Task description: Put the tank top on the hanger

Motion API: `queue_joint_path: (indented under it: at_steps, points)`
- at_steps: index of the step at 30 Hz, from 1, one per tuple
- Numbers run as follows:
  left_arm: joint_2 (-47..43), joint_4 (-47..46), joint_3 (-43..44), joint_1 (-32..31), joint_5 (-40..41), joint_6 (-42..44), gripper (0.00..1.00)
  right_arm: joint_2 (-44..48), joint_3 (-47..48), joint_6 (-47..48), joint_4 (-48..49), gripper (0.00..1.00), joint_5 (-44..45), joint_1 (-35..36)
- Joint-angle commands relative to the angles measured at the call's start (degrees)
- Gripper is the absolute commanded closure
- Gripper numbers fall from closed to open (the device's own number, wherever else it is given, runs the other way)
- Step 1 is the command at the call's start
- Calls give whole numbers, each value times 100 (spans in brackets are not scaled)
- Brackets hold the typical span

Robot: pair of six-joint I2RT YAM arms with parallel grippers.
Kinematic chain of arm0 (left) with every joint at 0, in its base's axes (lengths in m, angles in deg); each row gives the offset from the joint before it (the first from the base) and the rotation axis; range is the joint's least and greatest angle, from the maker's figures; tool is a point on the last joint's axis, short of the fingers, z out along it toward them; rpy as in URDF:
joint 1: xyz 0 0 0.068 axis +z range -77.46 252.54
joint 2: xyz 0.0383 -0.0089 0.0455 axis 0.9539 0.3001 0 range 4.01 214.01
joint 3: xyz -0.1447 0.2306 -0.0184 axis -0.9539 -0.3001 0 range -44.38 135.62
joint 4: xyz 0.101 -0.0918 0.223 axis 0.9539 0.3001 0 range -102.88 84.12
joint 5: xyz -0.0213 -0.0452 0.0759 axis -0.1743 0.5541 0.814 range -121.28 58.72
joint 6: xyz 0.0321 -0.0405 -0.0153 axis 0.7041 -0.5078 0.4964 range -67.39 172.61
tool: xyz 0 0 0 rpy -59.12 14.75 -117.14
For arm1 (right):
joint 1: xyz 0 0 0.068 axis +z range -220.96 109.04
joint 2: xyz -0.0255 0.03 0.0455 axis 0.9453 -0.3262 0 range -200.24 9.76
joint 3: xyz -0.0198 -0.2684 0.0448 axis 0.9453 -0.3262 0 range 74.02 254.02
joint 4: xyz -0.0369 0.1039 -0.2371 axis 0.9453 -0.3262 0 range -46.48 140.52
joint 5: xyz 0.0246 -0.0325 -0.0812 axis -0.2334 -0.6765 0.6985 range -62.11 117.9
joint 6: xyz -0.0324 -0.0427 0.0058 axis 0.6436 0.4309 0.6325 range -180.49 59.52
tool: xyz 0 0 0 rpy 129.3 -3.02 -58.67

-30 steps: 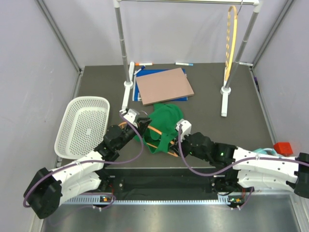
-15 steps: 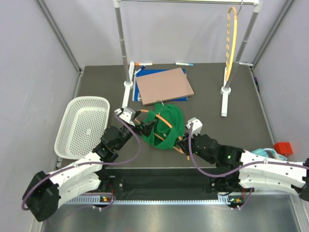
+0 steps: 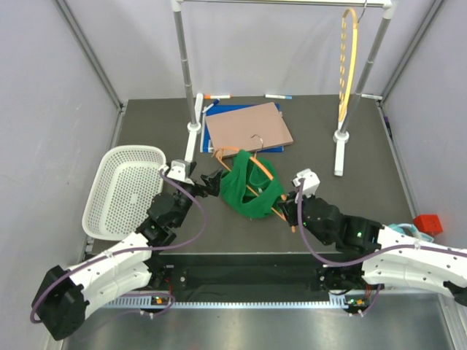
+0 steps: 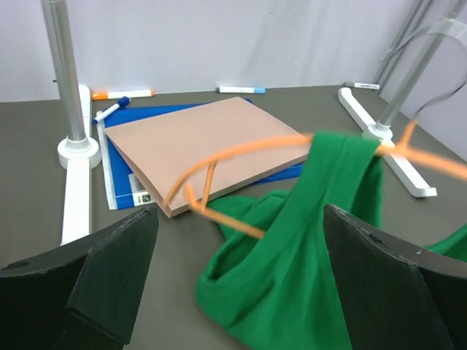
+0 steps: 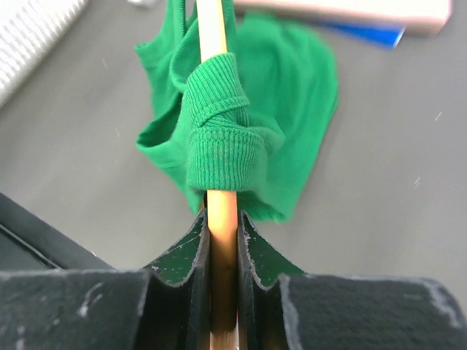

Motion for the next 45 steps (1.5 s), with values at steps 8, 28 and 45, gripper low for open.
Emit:
queue_joint_path:
  at_steps: [8,28,45]
  points:
    - [-93,-216,26,-5,333,-92,1,62,1950,836,231,100,879,-34]
    - [-313,-146,-9,-5,500,-83,1,-1880,5386,2437,-234,100,319,-1560]
    - [-348,-137,-18,-5,561,-48,1,-2671,6740,2516,-964,100,-1158,-3619]
